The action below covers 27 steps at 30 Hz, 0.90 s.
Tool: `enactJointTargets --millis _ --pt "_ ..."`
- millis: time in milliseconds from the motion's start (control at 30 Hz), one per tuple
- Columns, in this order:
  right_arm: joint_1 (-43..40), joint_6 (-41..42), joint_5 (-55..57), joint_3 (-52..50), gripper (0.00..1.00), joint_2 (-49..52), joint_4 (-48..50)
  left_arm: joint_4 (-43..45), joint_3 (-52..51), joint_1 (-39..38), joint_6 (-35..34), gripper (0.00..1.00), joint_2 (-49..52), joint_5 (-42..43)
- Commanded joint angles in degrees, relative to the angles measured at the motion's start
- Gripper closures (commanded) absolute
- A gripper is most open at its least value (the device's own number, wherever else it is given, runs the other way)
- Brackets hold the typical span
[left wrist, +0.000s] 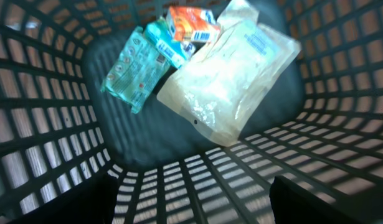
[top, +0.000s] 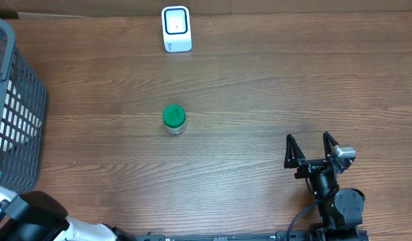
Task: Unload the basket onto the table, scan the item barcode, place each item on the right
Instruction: 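Set the jar down on the table and withdraw the left gripper, then reach into the basket and grasp the green wrapped pack with left gripper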
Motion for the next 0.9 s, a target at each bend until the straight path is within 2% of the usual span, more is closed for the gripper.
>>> enactJointTargets --millis 0,167,333,500,567,667,700,767,867 --pt "0.4 0.1 -0.1 -0.6 0.0 -0.5 0.3 3.3 -5.7 0.5 3.9 0.18 0.3 -1.6" --pt "0.4 0.1 -0.1 -0.6 0.0 -0.5 0.3 10.6 -14.7 2.6 12.0 0.18 0.3 -1.4" --pt "0.4 0.1 -0.1 -0.6 0.0 -0.5 0.3 16.2 -18.5 2.6 20.2 0.17 1.6 -2.3" --pt "0.4 0.1 -0.1 -0.6 0.0 -0.5 0.3 17.0 -19.9 2.7 23.4 0.2 5.2 -4.4" --pt "0.4 0.1 -0.1 -0.6 0.0 -0.5 0.3 16.5 -20.1 3.0 23.4 0.29 7.1 -4.4" --pt "0.4 0.1 -0.1 -0.6 0.0 -0.5 0.3 16.5 -20.3 3.7 24.3 0.3 9.7 -4.4" --pt "0.4 0.1 -0.1 -0.6 0.0 -0.5 0.3 16.5 -20.3 4.1 24.5 0.35 10.6 -4.7" --pt "0.4 0.1 -0.1 -0.6 0.0 -0.5 0.3 16.5 -20.3 4.7 25.7 0.51 12.0 -4.7" --pt "0.4 0.1 -0.1 -0.6 0.0 -0.5 0.3 17.3 -20.3 5.4 26.3 0.53 13.4 -5.0"
